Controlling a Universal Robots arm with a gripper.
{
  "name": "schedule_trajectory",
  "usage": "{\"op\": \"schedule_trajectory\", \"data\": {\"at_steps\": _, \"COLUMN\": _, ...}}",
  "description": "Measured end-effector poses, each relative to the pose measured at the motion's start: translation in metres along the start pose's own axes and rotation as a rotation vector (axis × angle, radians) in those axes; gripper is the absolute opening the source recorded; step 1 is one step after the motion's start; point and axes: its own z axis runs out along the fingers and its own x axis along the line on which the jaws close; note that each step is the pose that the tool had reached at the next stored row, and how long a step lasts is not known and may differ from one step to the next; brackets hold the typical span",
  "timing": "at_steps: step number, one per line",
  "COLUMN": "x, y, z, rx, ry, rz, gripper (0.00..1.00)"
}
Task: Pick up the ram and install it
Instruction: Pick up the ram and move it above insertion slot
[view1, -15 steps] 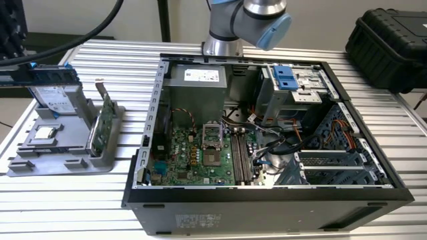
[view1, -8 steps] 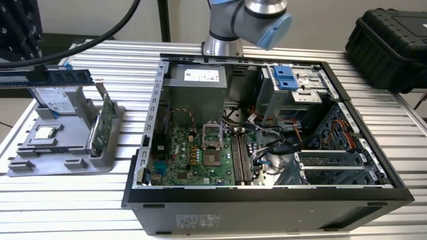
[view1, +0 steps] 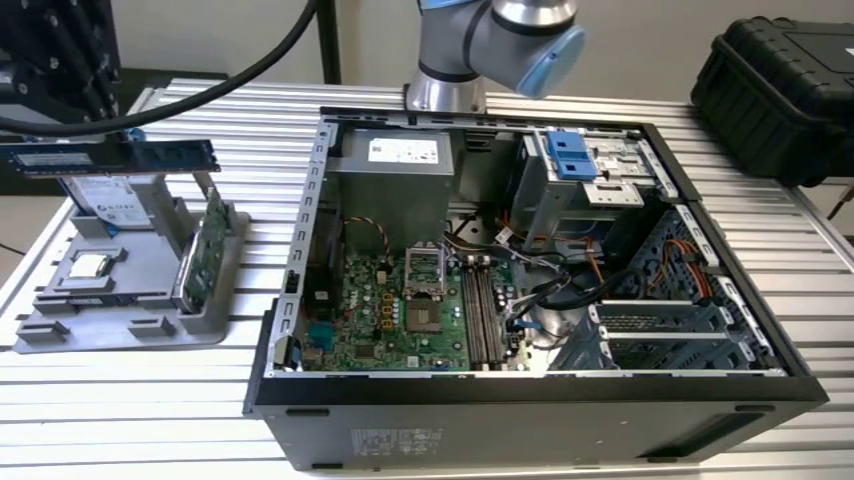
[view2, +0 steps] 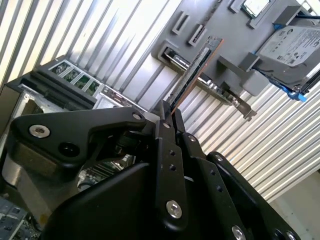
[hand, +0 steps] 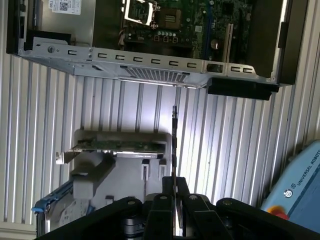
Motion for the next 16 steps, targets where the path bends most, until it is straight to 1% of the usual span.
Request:
{"op": "schedule_trajectory", "data": {"at_steps": 6, "x": -0.0013, "y": 0.0153, "z": -0.0001, "rx": 0.0000, "ry": 0.0000, "rz": 0.000, "gripper": 0.00}}
{"op": "schedule_trajectory", "data": {"at_steps": 7, "x": -0.0019, "y": 0.0224, "z": -0.0002, "rx": 0.0000, "ry": 0.0000, "rz": 0.000, "gripper": 0.00}}
{"op": "schedule_trajectory", "data": {"at_steps": 16, "x": -0.0038, "y": 0.0440, "z": -0.0004, "rx": 0.0000, "ry": -0.0001, "rz": 0.000, "gripper": 0.00}}
